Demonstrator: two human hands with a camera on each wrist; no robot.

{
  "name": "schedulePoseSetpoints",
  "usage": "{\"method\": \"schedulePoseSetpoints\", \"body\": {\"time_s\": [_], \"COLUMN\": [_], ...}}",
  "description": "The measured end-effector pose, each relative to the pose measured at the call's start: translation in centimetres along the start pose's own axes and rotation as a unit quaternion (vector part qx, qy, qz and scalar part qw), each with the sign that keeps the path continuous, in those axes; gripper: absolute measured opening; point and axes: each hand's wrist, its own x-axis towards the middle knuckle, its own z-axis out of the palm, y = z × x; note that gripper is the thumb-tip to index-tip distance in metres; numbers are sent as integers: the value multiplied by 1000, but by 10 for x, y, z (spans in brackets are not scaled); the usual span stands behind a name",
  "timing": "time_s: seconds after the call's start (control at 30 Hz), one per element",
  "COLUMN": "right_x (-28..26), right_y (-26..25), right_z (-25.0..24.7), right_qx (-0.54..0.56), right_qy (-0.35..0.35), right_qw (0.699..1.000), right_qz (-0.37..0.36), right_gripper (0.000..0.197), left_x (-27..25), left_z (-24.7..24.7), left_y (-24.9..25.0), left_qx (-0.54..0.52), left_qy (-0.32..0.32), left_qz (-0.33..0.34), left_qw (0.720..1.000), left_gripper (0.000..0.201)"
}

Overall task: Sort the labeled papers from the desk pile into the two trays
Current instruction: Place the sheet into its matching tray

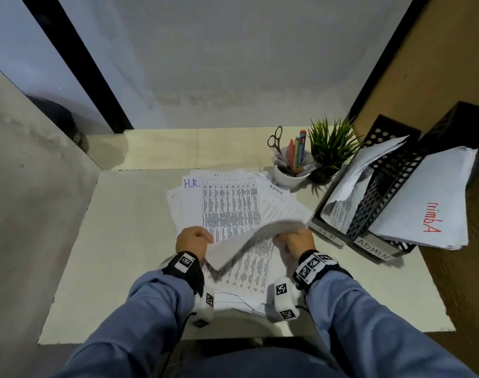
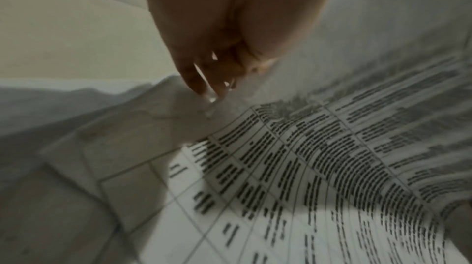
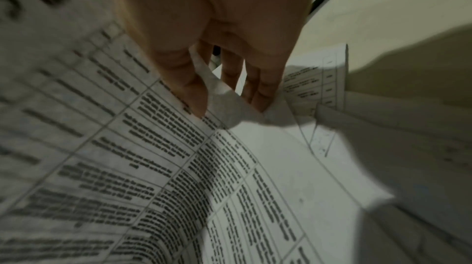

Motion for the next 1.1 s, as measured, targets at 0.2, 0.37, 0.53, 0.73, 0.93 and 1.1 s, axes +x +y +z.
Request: {"method": "schedulePoseSetpoints", "body": {"time_s": [0.2,0.37,0.53,0.73,0.93,1.1], "right_x": [5,0,-2,-3,-2,-4], "right_y": [7,4,7,10,-1,1], "right_z": [-1,1,3,3,-1,3], "right_qx": [26,47,54,28,-93,-45], "right_qy": [24,11,10,9,27,29], "right_qw": [999,999,998,999,995,998], "right_qz": [22,20,25,28,32,13], "right_gripper": [36,54,51,52,25,25], "left_x": [17,14,17,15,6,13], "left_z": [-7,-11,-16,-20,-20,-20], "left_y": [0,7,7,5,-1,-10], "left_qx": [47,87,116,64,-40,-171], "left_qy": [111,96,53,70,33,-30], "left_qz": [-48,-89,-104,6,57,-32], "left_qw": [992,988,986,995,997,984], "left_gripper": [35,55,61,32,40,41]}}
